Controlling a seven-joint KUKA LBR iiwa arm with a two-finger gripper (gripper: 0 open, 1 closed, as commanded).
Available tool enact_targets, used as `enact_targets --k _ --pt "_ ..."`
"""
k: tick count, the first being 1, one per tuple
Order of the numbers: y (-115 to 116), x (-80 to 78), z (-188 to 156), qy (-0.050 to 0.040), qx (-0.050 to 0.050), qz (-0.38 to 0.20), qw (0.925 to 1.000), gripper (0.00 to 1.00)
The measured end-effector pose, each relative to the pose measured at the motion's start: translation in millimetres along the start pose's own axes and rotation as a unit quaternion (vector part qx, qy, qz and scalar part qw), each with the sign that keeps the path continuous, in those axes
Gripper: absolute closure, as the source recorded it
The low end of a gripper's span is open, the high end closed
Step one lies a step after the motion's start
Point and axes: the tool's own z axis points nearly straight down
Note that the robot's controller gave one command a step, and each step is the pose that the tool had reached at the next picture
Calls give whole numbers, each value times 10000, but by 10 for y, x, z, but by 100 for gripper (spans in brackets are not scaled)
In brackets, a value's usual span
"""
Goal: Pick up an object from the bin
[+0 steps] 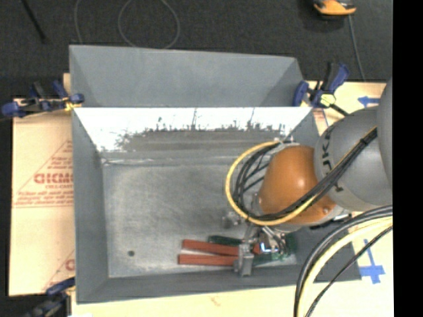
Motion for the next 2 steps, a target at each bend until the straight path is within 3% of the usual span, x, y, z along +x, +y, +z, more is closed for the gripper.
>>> enact_targets --k 1,2 --pt "0 16 -11 43 -1 -4 10000 100" --pt "-742 -368 -124 46 11 476 9989 100"
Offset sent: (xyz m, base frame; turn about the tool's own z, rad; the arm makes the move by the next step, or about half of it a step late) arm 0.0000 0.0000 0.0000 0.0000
